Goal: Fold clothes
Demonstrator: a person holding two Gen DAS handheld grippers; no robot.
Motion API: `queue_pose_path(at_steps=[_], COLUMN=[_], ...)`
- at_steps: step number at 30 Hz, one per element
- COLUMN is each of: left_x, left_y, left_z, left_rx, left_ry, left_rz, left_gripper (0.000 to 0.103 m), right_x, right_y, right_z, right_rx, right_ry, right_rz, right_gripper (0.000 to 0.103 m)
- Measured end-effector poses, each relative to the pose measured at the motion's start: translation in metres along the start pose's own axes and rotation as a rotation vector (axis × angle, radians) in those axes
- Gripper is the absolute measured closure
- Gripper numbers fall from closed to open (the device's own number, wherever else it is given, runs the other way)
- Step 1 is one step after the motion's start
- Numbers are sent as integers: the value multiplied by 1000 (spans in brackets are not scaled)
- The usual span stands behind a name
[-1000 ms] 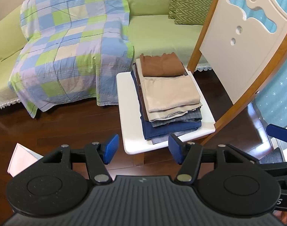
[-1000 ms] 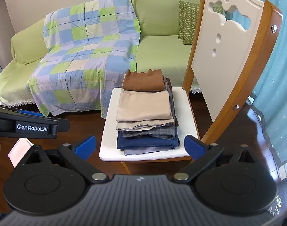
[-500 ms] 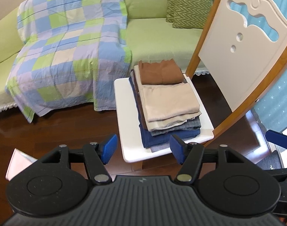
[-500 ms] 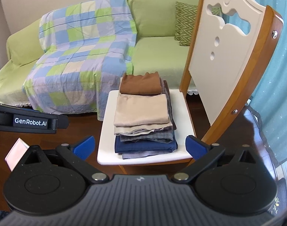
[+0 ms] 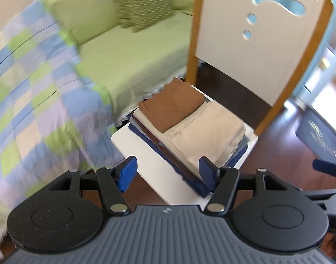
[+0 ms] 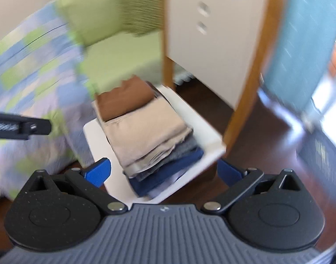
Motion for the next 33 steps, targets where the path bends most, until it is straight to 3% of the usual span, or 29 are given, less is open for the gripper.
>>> queue_pose_path(at_steps=[2,5,11,17,20,26,27,33], left_x=[7,12,11,12,4,2,3,1], left_y=[-13,-22,-24,-29,-35,-68,-76,-140], left_z=[-9,-23,-33,-34,-44,-65,-66,-59], left_rx=[57,116,160,237,323,526,560,652], left_ry=[-21,-13,52,66,110,160,162,142], left_rz=[31,86,160,199,241,334,344,398], left_gripper=[38,38,33,32,21,21,21,21], right_x=[0,-6,-13,-20,-32,-35,-30,-12], right_y=[-19,-46,-69,-83,-97,-138,-156,-239], right_z=[9,19,25,29,22,14,17,40], right_rx=[112,162,77,149,174,365,442,651], right_ry=[-1,-30,26,57,92,212,243,238], right_rz=[11,27,104,143,184,294,328,399], right_gripper=[1,1,1,1,1,1,1,1])
Point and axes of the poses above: each gripper's, at about its wrist camera, not at the fingertips, and x roughly the way its jaws point, y to its right, z to its underside, the point moved 3 cm from there along x, roughly the way its jaws point, and after that the axes turned 3 degrees about -y, right-handed, at the moved point
